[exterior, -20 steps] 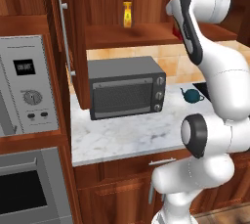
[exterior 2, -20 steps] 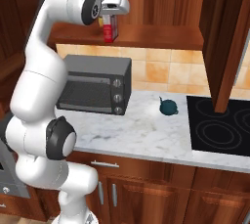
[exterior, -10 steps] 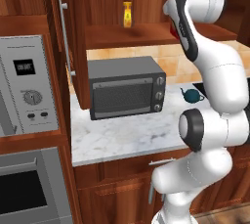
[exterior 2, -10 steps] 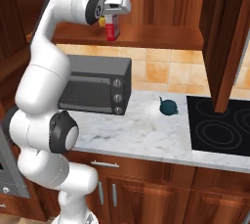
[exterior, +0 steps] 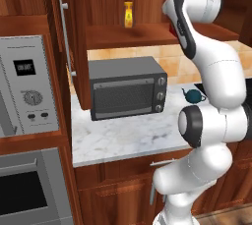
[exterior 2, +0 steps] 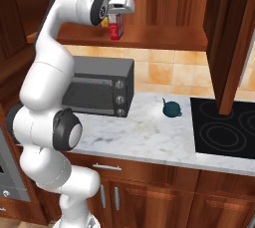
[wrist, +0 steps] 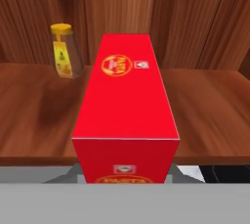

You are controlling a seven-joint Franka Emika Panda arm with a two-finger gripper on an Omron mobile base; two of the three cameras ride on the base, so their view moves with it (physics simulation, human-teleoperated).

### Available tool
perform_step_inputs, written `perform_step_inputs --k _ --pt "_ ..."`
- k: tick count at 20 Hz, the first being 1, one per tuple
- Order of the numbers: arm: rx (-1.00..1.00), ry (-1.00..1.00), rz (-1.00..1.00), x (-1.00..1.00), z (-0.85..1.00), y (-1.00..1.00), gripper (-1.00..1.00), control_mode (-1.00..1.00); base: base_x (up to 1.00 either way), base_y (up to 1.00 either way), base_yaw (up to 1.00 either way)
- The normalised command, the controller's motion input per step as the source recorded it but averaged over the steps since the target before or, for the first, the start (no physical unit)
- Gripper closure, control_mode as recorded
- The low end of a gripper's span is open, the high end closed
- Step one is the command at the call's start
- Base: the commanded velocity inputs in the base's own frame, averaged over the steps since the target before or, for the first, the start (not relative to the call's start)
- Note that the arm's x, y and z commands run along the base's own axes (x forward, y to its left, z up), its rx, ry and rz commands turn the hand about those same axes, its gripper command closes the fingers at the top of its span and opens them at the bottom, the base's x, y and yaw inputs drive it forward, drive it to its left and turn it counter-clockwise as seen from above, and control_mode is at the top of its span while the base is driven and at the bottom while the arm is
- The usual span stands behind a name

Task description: Pick the bar and boxed food from the counter and place them in the cabinets closest to them.

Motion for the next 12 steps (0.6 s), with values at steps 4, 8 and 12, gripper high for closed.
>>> perform_step_inputs --k 4,8,12 --pt "0.00 -0.06 0.00 0.06 -0.08 -0.01 1.00 -1.00 0.00 0.00 0.00" --pt "0.00 -0.07 0.00 0.00 -0.11 -0.03 1.00 -1.00 0.00 0.00 0.00" --pt "0.00 -0.07 0.00 0.00 -0.13 -0.04 1.00 -1.00 0.00 0.00 0.00"
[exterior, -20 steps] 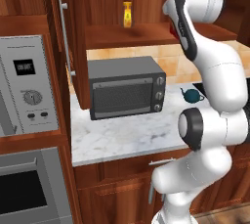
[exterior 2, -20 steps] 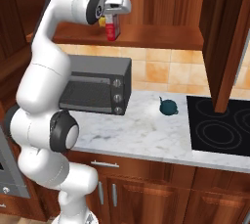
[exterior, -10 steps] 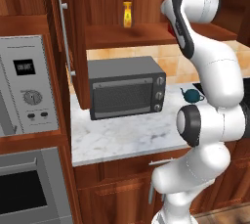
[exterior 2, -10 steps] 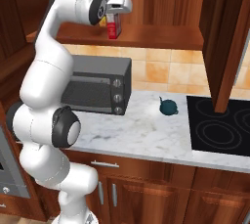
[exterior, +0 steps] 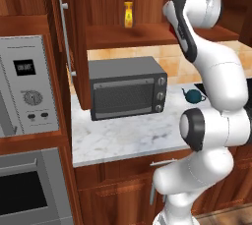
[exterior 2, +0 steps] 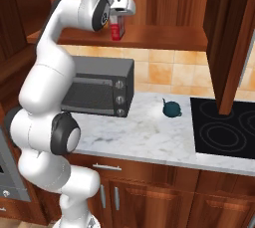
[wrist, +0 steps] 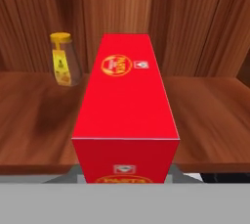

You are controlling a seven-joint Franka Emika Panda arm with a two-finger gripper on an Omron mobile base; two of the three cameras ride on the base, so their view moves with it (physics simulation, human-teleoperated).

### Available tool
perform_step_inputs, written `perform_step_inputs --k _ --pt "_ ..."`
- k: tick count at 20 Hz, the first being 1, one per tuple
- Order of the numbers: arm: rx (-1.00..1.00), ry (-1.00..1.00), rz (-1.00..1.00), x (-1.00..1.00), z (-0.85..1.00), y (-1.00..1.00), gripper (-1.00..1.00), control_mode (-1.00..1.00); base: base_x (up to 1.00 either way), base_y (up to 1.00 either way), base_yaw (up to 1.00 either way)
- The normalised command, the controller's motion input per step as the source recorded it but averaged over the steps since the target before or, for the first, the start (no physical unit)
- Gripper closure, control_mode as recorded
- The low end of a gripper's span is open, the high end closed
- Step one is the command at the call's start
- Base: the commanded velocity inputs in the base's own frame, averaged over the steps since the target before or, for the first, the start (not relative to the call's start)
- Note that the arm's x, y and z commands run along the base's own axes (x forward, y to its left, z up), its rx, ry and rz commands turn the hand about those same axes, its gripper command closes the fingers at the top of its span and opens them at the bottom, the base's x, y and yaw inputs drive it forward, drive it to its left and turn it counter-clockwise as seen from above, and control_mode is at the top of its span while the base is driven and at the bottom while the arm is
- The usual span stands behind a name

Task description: Pick the bar and boxed food from the counter and place them in the cabinets closest to them.

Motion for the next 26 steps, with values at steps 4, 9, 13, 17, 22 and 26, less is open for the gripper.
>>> perform_step_inputs --k 4,9,13,17,22,26 --pt "0.00 -0.05 0.00 0.05 -0.07 -0.01 1.00 -1.00 0.00 0.00 0.00" --pt "0.00 -0.02 0.00 0.17 -0.02 0.00 1.00 -1.00 0.00 0.00 0.00" --pt "0.00 0.00 0.00 0.20 0.00 0.00 1.00 -1.00 0.00 0.00 0.00" --pt "0.00 0.00 0.00 0.22 0.00 0.00 1.00 -1.00 0.00 0.00 0.00" --pt "0.00 0.00 0.00 0.24 0.00 -0.02 1.00 -1.00 0.00 0.00 0.00" --pt "0.00 0.00 0.00 0.20 0.00 -0.04 1.00 -1.00 0.00 0.00 0.00"
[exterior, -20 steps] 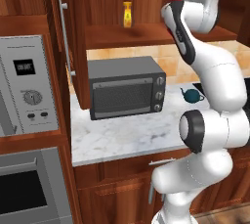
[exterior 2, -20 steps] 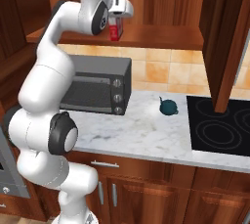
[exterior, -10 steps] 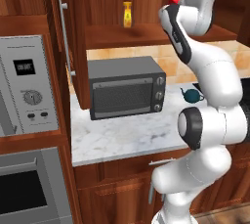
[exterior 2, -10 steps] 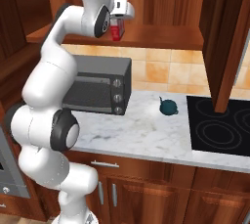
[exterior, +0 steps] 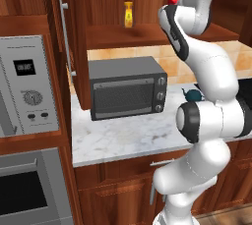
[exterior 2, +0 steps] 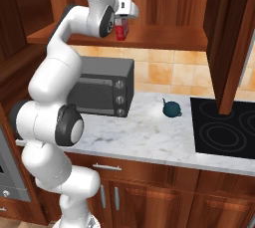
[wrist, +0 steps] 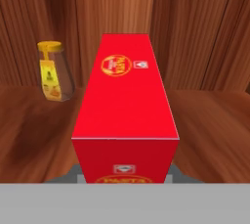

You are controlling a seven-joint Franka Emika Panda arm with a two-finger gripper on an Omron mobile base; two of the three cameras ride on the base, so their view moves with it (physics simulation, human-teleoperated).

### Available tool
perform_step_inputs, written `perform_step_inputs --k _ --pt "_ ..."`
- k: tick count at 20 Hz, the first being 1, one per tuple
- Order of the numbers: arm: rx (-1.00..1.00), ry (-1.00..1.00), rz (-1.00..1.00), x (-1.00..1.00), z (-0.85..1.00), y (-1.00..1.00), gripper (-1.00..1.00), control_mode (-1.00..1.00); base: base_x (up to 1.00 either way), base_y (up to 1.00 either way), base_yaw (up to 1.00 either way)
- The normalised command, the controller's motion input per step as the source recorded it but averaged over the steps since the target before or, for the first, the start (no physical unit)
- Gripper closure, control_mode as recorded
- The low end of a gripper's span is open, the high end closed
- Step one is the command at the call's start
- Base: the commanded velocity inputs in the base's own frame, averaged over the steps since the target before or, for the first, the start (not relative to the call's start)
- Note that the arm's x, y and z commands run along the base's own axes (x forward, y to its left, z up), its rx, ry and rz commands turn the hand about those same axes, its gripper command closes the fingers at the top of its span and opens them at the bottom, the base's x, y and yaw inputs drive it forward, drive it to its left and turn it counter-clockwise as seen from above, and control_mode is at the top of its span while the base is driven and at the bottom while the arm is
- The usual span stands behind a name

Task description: Pick the bar and boxed food from the counter and place them in the cabinets closest to them.

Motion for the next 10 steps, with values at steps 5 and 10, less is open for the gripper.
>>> perform_step_inputs --k 5,10 --pt "0.00 0.00 0.00 0.22 0.00 -0.04 1.00 -1.00 0.00 0.00 0.00" --pt "0.00 0.00 0.00 0.27 0.00 -0.04 1.00 -1.00 0.00 0.00 0.00"
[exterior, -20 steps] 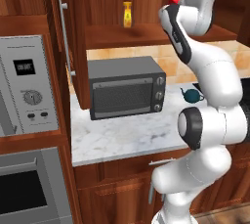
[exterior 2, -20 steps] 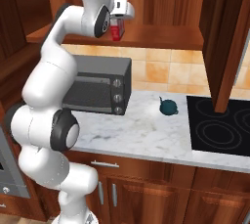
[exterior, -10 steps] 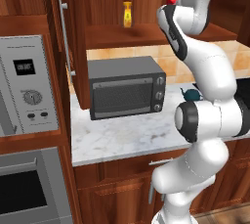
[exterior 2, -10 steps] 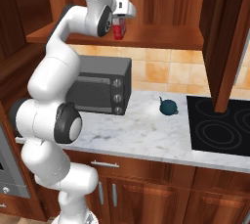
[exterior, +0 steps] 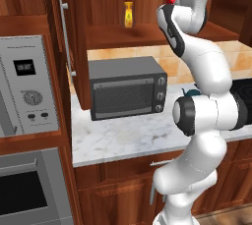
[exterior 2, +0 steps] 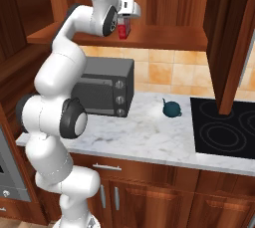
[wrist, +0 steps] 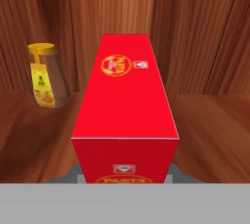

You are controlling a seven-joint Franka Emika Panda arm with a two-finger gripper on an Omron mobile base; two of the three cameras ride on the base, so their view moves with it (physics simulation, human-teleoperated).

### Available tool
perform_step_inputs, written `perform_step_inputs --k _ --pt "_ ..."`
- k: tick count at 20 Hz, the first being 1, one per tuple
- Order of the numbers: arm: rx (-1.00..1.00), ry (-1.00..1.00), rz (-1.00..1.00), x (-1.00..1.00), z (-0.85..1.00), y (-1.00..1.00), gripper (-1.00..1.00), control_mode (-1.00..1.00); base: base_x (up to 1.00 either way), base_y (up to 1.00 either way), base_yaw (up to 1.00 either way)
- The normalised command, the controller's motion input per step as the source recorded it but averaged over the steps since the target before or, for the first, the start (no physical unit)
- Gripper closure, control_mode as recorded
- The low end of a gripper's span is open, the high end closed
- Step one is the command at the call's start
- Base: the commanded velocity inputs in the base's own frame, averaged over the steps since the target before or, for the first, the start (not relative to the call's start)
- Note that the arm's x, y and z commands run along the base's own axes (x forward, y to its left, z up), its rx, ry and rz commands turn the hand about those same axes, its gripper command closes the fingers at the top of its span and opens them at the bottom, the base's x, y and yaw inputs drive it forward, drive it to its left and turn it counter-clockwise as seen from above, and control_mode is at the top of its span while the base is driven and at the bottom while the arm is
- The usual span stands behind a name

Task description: Pick the bar and boxed food from the counter and place them in the cabinets closest to them.

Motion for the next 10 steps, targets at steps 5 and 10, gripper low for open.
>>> perform_step_inputs --k 5,10 --pt "0.00 0.00 0.00 0.24 0.00 -0.02 1.00 -1.00 0.00 0.00 0.00" --pt "0.00 0.00 0.00 0.16 0.00 -0.01 1.00 -1.00 0.00 0.00 0.00"
